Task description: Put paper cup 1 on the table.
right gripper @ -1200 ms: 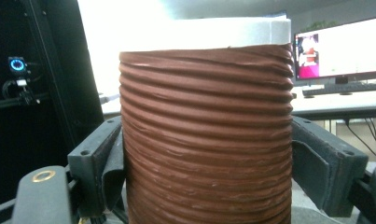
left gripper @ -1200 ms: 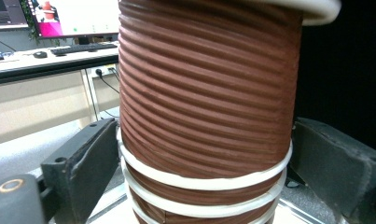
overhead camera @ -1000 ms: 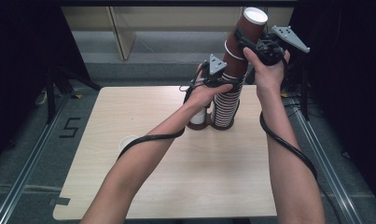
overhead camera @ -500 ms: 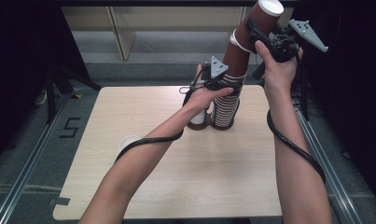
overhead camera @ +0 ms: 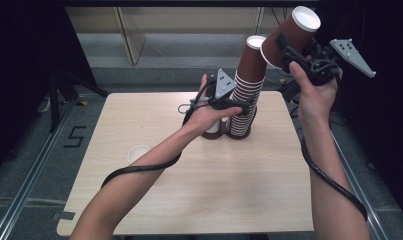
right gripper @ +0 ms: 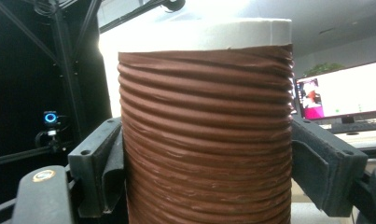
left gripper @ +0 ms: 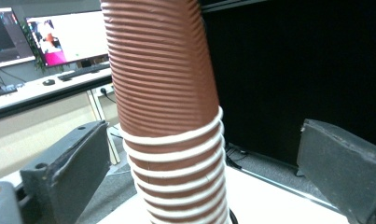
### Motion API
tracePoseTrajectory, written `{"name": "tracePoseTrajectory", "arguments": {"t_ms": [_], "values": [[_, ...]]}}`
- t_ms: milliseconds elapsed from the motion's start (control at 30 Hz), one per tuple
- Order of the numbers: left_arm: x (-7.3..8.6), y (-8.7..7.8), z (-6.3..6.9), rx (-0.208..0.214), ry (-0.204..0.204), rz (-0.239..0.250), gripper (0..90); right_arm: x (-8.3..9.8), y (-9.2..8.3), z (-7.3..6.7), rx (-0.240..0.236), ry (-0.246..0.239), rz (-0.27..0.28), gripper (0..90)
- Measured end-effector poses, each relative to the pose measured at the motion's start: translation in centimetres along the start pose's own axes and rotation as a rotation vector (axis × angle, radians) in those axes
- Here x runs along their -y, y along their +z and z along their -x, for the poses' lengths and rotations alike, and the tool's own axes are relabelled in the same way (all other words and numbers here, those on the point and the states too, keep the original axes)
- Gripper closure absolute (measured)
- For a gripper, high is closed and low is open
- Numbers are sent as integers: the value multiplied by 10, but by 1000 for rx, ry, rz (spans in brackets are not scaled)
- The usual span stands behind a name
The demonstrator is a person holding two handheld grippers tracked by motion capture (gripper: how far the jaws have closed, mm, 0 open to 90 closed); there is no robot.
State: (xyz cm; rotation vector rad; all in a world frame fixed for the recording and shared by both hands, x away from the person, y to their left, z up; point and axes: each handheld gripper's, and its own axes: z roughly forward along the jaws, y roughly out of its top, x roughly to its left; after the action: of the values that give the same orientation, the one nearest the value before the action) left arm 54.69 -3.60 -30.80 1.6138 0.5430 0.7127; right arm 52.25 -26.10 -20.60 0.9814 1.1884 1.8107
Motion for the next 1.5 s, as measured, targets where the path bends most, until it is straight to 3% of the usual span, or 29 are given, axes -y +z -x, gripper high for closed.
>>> {"name": "tracePoseTrajectory", "arguments": {"t_ms": [67, 133, 200, 233, 267, 467, 600, 800, 967, 1167, 1500], "values": [[5, -19, 4, 9, 14, -3, 24, 6, -11, 0, -8, -11, -10, 194], [8, -30, 6, 12, 16, -2, 25, 11, -21, -1, -15, 3, -16, 195], [10, -35, 6, 12, 13, 1, 27, 14, -26, -1, -20, -9, -11, 195], [15, -48, 9, 20, 19, -7, 28, 22, -36, -2, -25, -10, -19, 195], [15, -48, 9, 20, 19, -7, 28, 26, -41, -2, -30, -22, -20, 195], [31, -85, 17, 40, 55, 11, 28, 50, -67, -5, -36, 3, -64, 195], [39, -102, 20, 41, 48, 14, 28, 64, -78, -5, -38, 27, -83, 196], [49, -121, 26, 40, 63, 25, 28, 84, -86, -7, -42, 42, -123, 196], [72, -139, 31, 26, 75, 4, 28, 110, -94, -16, -64, 57, -171, 196], [92, -152, 34, 31, 60, -22, 27, 134, -102, -27, -83, 73, -224, 195], [114, -164, 35, 22, 42, -52, 27, 165, -109, -33, -86, 86, -289, 195]]}}
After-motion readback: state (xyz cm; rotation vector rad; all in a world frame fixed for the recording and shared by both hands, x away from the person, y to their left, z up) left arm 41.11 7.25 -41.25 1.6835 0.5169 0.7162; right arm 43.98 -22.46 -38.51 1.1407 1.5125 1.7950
